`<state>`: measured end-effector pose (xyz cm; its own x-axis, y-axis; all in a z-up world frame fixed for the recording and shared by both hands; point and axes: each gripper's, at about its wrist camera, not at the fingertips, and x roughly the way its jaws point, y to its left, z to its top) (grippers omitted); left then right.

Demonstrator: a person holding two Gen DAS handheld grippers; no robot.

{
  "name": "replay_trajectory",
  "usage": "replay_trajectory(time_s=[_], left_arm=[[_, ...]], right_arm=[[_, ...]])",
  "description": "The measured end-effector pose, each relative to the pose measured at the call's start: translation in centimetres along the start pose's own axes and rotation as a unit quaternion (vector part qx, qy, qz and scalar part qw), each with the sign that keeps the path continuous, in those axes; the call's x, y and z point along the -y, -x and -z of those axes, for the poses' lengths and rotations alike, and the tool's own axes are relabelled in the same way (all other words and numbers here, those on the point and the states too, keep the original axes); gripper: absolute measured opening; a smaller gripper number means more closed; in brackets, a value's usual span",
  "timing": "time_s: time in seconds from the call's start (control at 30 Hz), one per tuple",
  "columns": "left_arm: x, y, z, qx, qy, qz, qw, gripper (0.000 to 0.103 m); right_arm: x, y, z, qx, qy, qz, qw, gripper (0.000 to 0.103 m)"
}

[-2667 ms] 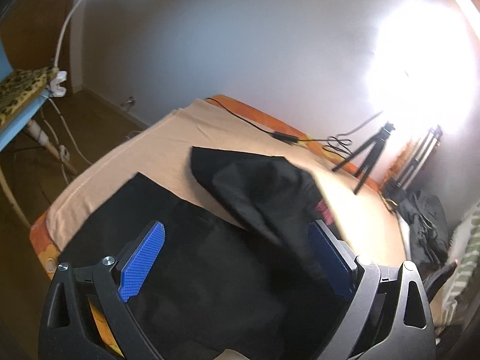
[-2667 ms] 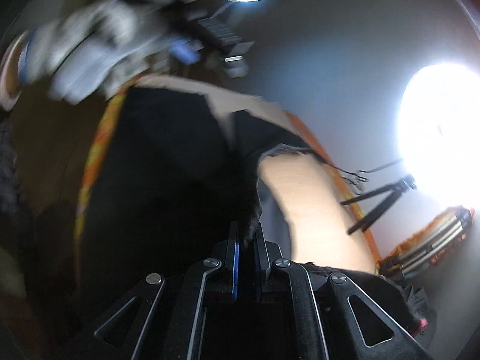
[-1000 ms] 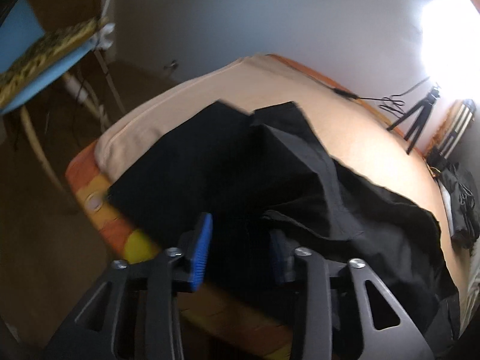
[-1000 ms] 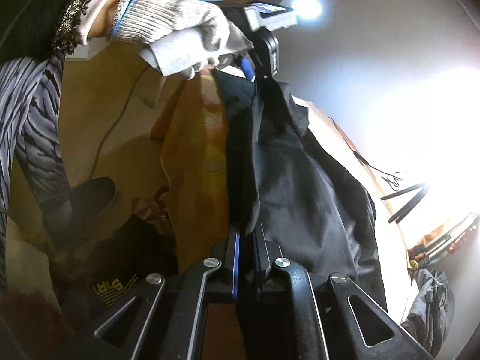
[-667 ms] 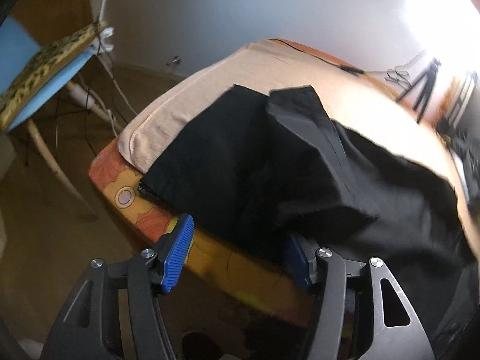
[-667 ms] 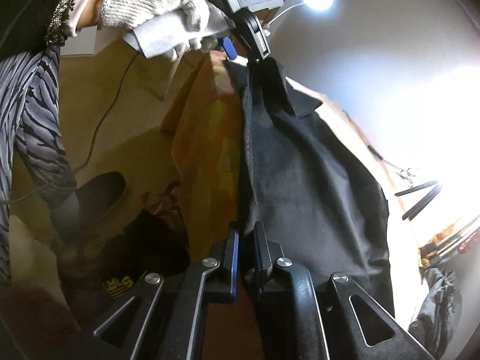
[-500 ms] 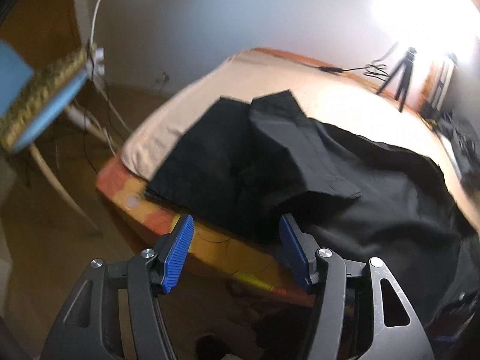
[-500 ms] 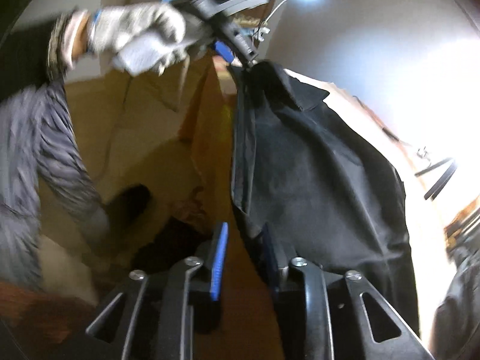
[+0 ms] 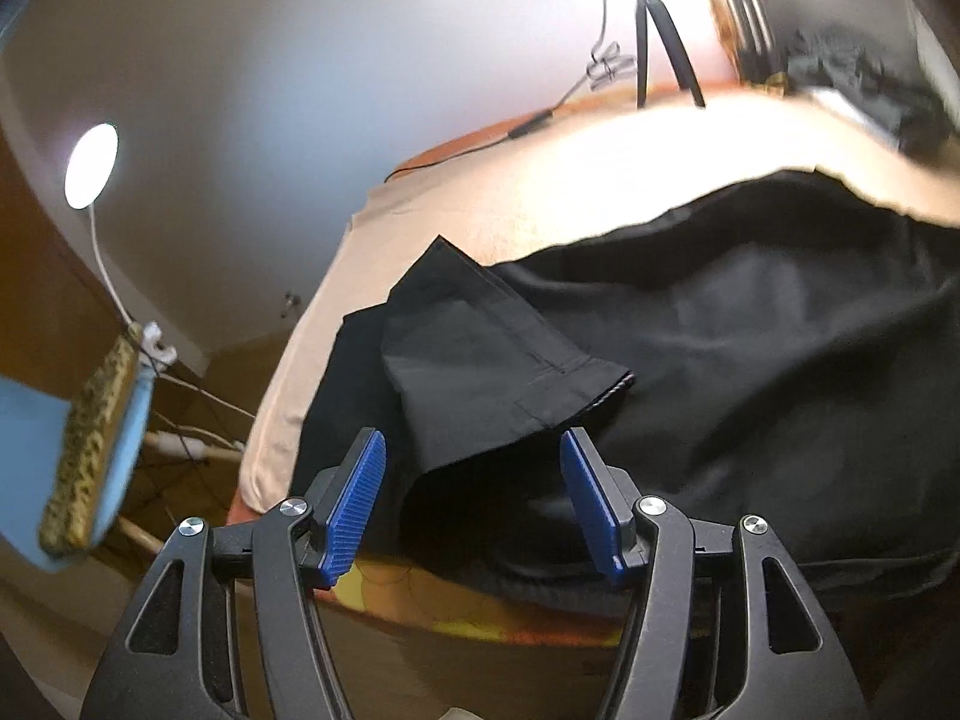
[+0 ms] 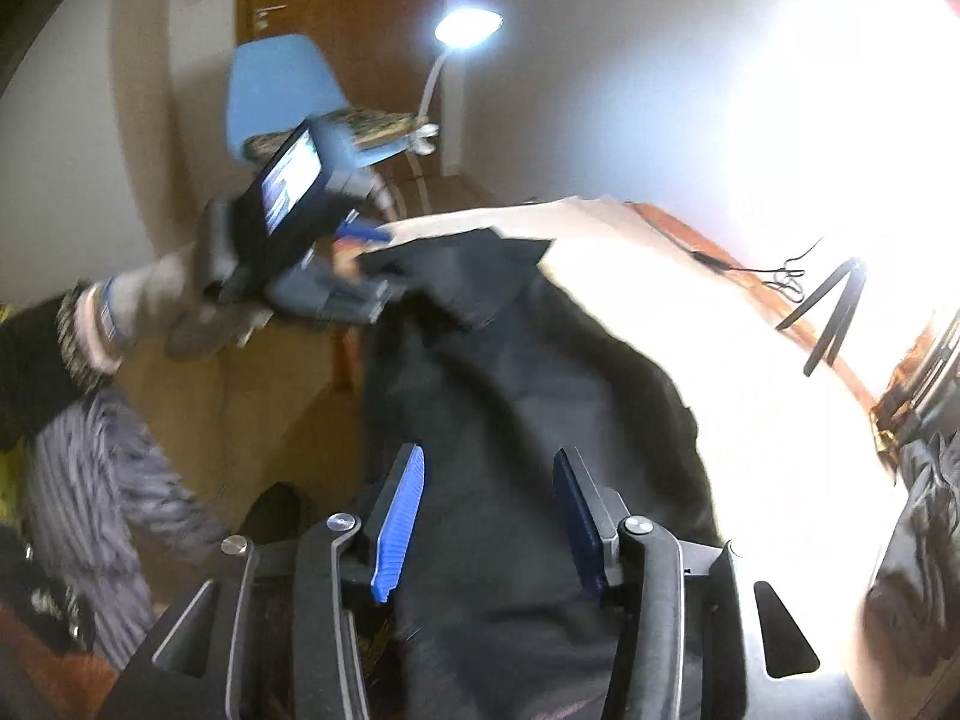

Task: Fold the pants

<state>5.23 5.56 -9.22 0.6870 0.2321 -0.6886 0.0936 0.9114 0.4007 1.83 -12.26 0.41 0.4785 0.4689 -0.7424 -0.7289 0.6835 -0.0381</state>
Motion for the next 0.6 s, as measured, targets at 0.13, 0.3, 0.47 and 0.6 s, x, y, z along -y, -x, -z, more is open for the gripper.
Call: replay_trajectory(time_s=[0.13, 0.3, 0.47, 0.6], left_arm=[[0.3, -1.3, 0.2, -0.014, -0.010, -0.015, 0.9997, 0.060], [-1.2, -2.7, 0.7, -0.036, 0.026, -0.013, 0.9989, 0.060], [-6.4, -4.0, 1.7, -0.049, 0.165, 0.040, 0.9843, 0.054], [-11.4, -5.3, 3.4, -0.055, 0.288, 0.062, 0.9541, 0.051]], right_arm=[[3.0, -3.3, -3.1, -0.011, -0.001, 0.018, 1.000, 0.049], [5.2, -9.2, -5.7, -0.048, 0.021, 0.046, 0.998, 0.049], [6.6, -14.5, -6.6, -0.092, 0.039, 0.060, 0.993, 0.045], [7.4, -17.4, -6.6, -0.115, 0.045, 0.067, 0.990, 0.044]])
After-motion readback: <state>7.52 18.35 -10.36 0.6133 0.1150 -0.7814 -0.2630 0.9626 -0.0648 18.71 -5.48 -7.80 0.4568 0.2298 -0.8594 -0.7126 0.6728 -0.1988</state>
